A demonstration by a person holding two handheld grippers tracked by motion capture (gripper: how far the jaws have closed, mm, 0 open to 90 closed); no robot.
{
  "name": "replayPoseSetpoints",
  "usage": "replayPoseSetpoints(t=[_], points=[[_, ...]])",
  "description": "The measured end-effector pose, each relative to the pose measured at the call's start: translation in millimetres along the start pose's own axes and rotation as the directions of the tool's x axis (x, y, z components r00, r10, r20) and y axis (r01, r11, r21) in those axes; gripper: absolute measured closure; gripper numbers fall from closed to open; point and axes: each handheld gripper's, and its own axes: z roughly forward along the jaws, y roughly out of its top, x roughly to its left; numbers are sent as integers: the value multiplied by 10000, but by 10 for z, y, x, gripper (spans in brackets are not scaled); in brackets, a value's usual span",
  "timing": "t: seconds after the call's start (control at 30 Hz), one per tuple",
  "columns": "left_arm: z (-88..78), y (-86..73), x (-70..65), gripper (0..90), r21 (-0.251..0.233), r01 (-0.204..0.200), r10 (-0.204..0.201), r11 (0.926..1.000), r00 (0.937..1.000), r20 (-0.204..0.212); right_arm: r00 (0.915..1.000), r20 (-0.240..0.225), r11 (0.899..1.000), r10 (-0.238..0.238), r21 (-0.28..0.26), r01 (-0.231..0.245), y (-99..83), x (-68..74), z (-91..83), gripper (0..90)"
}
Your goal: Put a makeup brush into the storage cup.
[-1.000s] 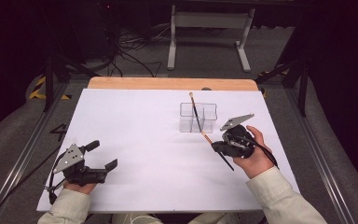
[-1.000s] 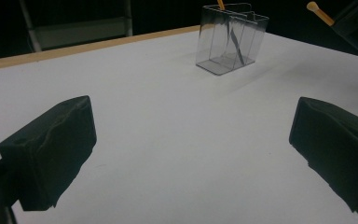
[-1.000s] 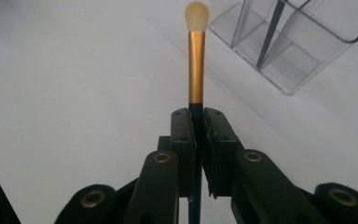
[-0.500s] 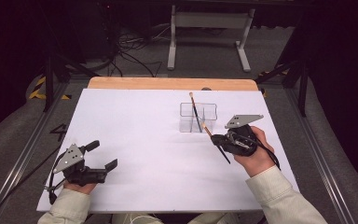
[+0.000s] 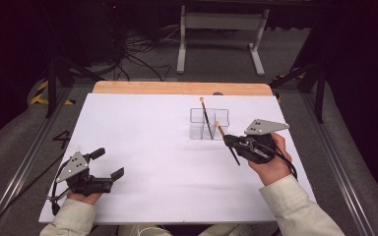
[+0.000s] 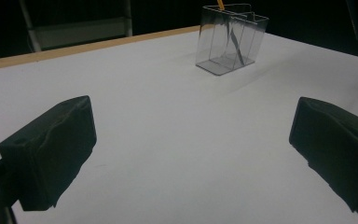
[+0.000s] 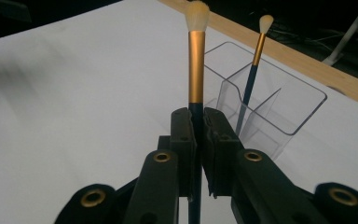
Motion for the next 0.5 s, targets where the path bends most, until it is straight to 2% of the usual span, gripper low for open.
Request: replayPoseSetpoints(t=[0.2,0.3,0.5], points=[[-1,0,0,12,-5,-1,1,10000,10000,7,9998,176,9974,120,-710,-107,-16,-16,-30,837],[-1,0,0,12,-1,-6,6,10000,10000,7,9996,247,9927,150,-1199,-119,-17,-29,-56,837],[-1,1,-1,12,-2,-12,12,10000,10000,7,9996,232,9826,175,-1852,-129,-16,-39,-85,837]])
